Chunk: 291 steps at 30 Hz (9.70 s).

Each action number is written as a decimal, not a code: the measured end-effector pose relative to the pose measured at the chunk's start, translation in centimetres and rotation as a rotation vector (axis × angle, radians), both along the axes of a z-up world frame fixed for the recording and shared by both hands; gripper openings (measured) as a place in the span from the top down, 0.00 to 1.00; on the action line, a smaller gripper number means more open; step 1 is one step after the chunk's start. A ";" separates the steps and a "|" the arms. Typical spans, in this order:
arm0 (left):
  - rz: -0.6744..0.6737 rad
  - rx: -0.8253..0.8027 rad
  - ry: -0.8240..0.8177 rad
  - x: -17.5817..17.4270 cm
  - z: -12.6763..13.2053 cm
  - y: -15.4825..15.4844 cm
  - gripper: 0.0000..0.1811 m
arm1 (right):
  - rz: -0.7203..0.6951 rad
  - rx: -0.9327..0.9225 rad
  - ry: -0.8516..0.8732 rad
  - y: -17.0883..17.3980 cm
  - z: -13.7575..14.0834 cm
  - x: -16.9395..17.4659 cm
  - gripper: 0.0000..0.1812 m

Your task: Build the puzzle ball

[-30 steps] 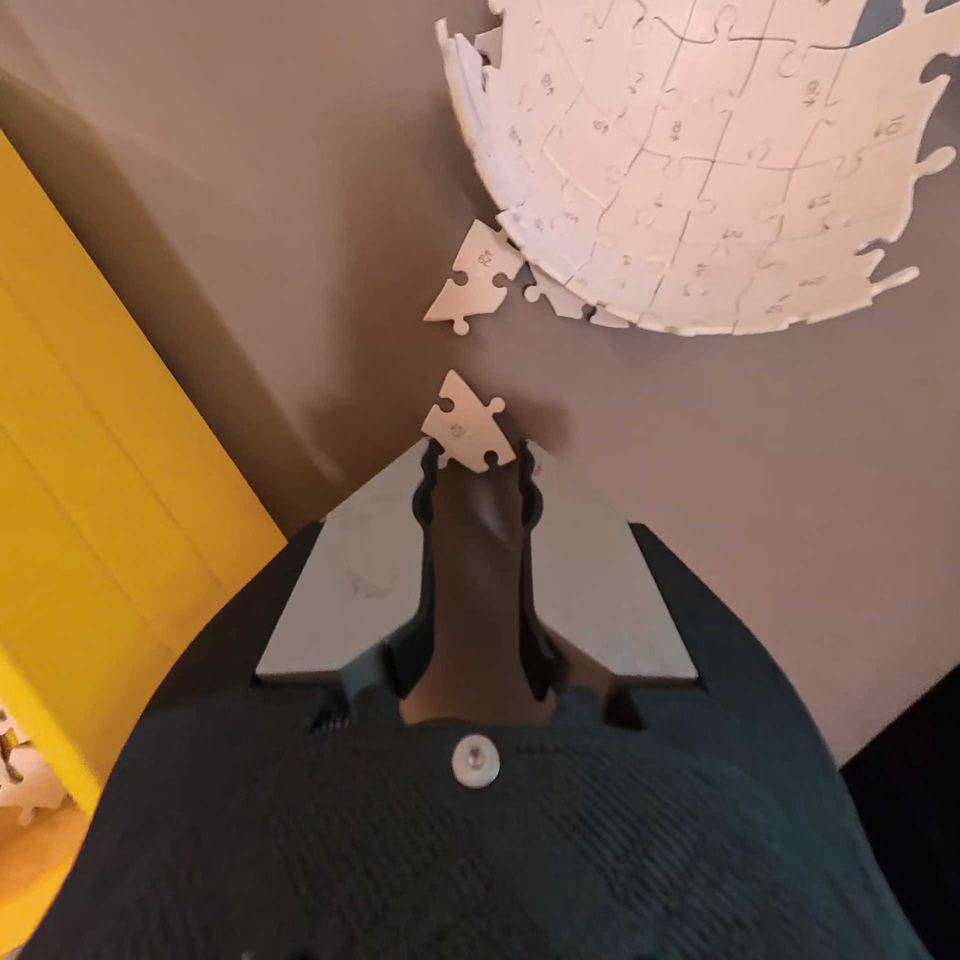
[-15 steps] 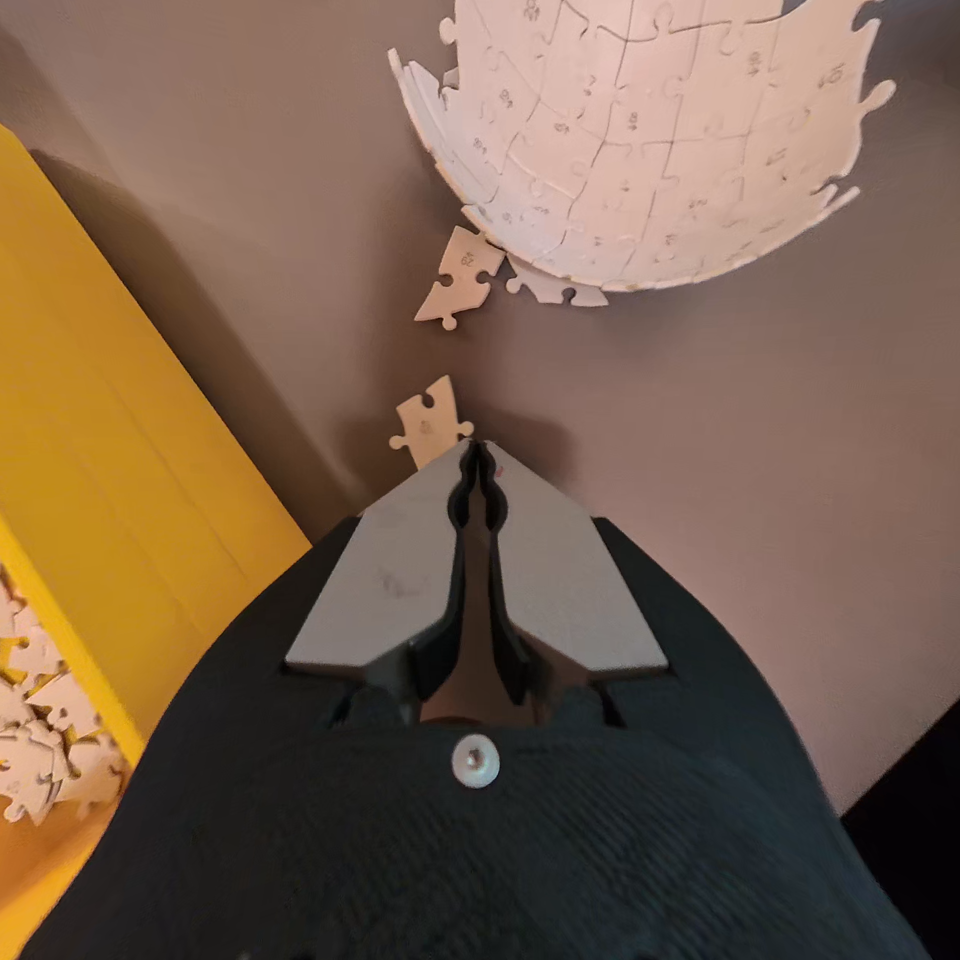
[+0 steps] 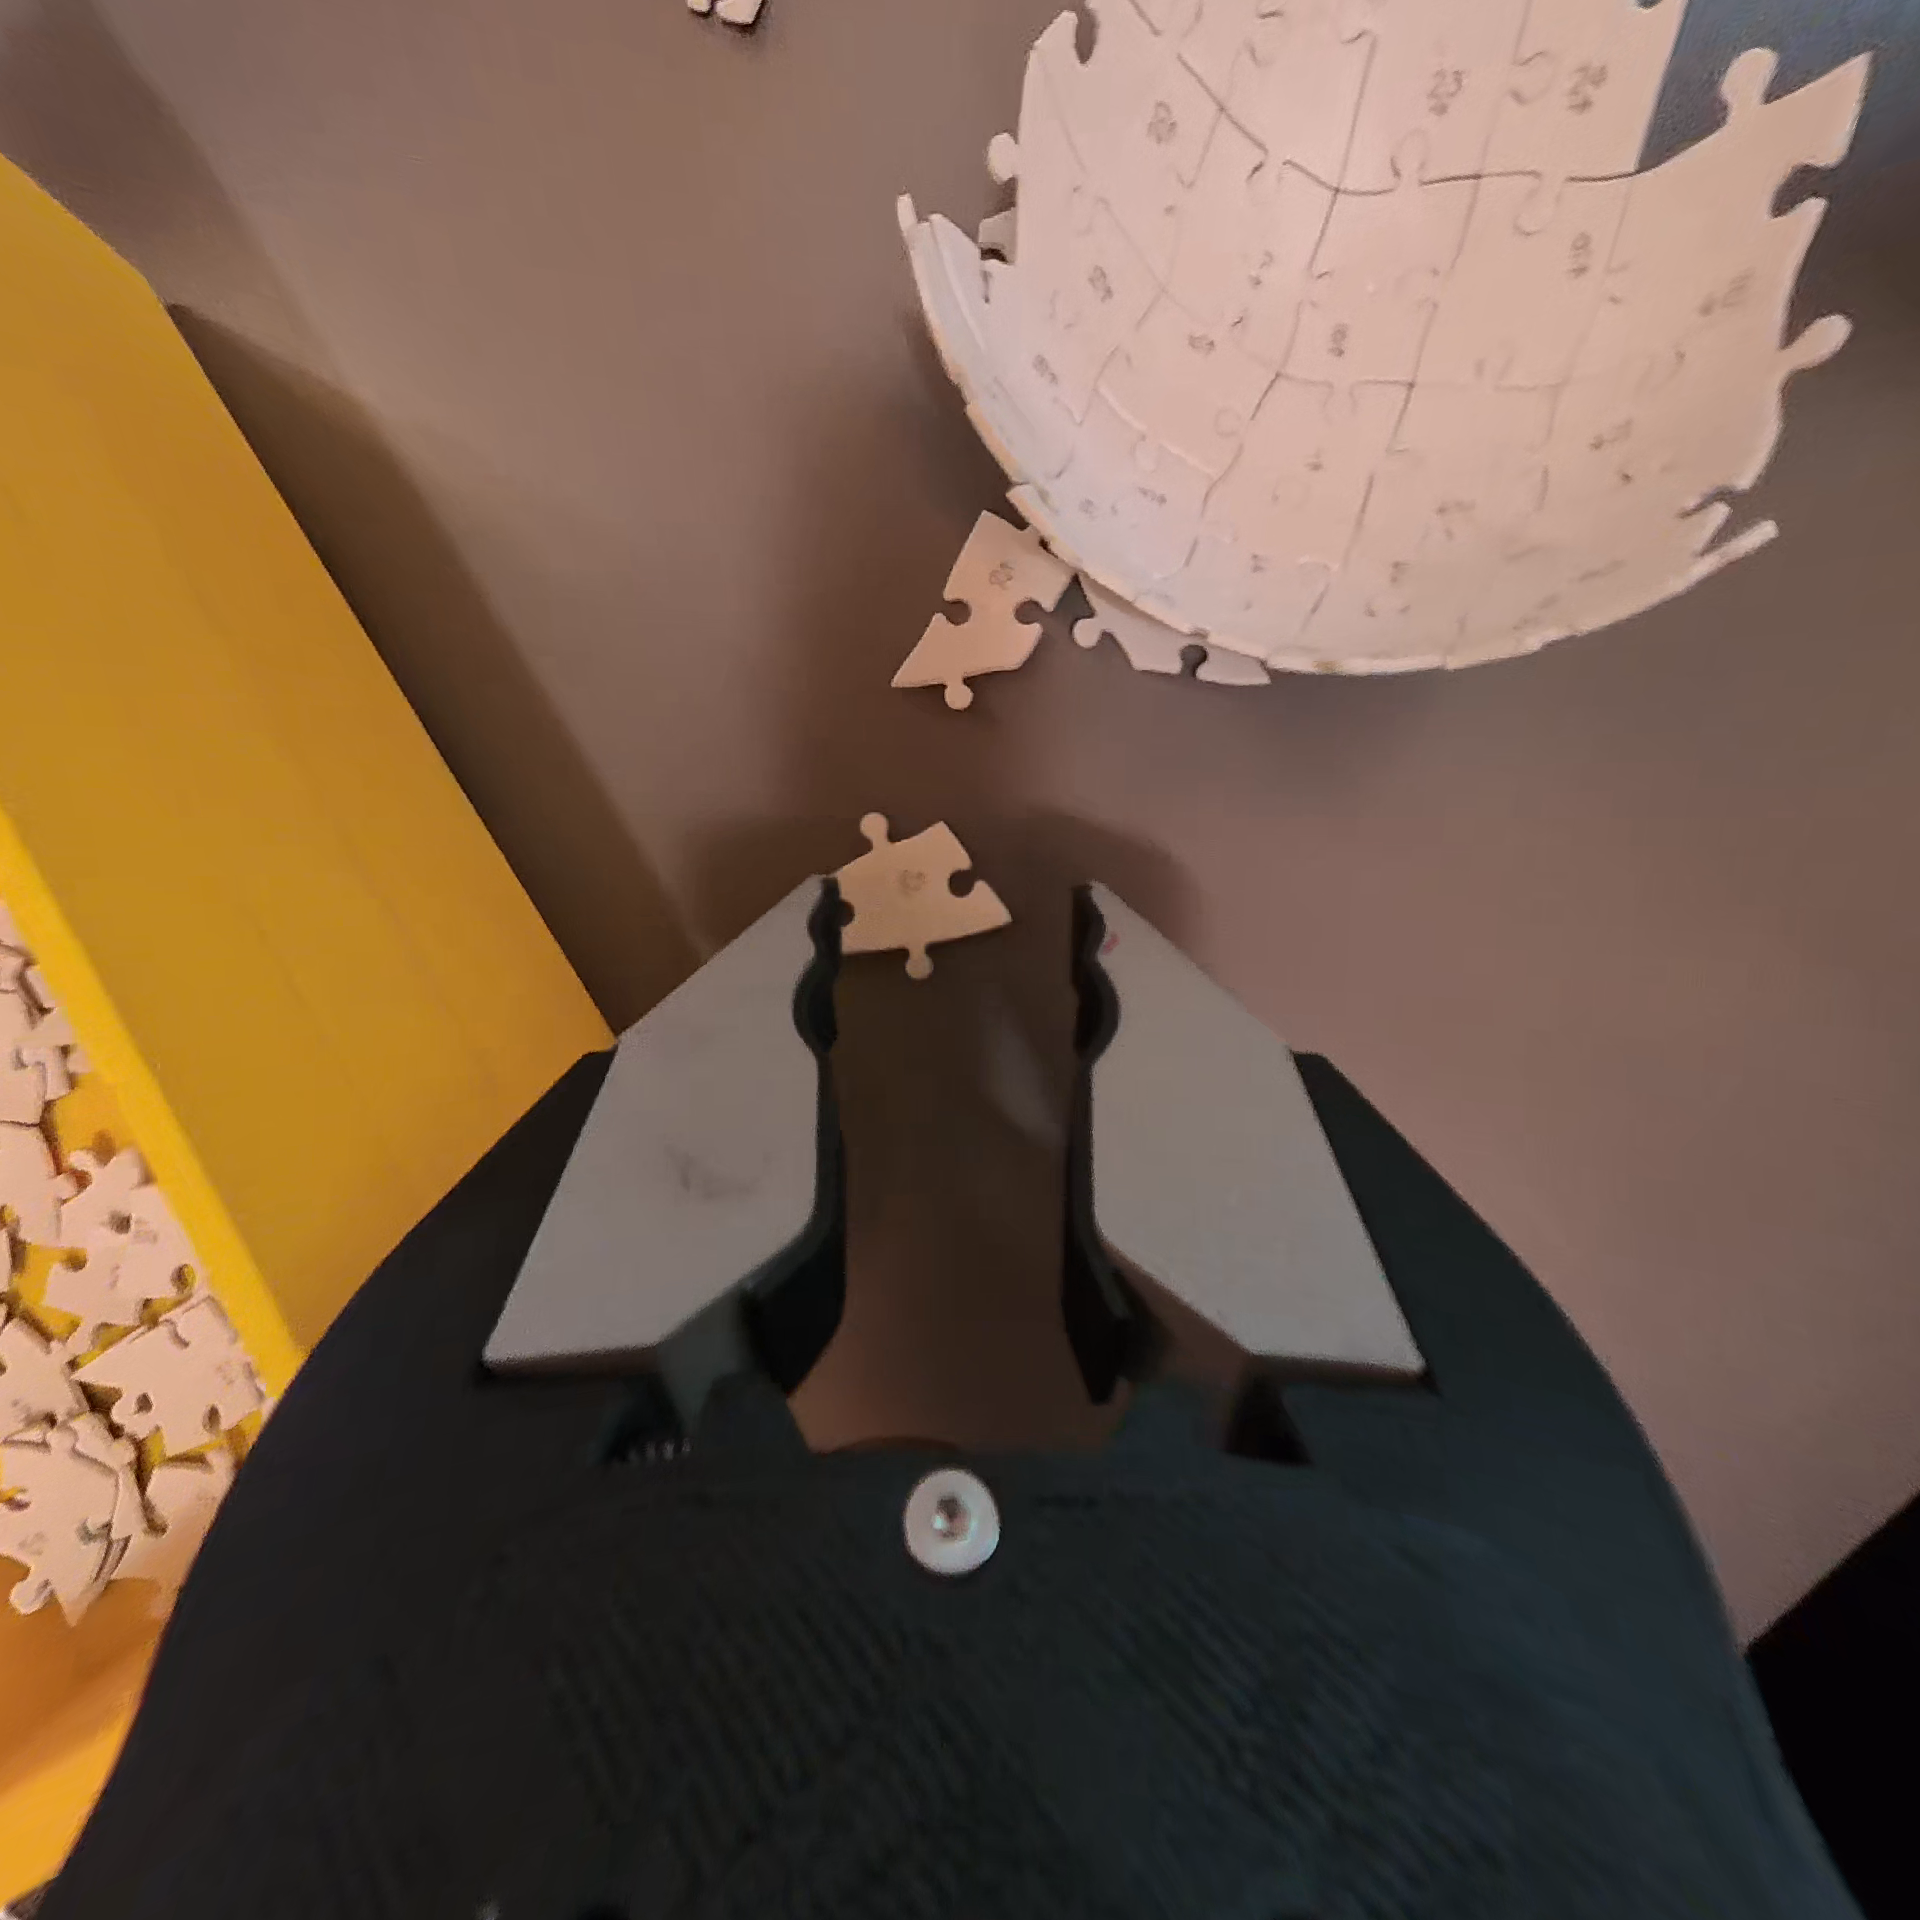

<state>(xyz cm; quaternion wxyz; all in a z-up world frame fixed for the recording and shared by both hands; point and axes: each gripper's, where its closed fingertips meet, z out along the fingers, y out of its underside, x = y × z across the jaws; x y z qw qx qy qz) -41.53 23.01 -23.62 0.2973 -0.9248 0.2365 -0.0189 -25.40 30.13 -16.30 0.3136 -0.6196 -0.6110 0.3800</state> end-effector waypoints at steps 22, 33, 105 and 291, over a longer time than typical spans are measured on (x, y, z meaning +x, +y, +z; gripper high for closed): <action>-0.060 -0.111 0.042 0.6 -1.1 0.2 0.77 | 0.007 0.019 0.008 -0.3 0.5 0.3 0.92; -0.033 -0.034 0.088 0.5 -0.8 0.2 0.83 | 0.016 0.028 0.020 -0.6 0.9 0.4 0.92; -0.111 -0.168 0.115 -1.2 -0.8 -2.6 0.70 | 0.085 0.027 0.085 -2.7 2.7 0.5 0.92; -0.498 -0.620 -0.051 9.3 0.9 8.7 0.99 | -0.037 -0.421 -0.101 -0.7 -0.7 1.5 1.00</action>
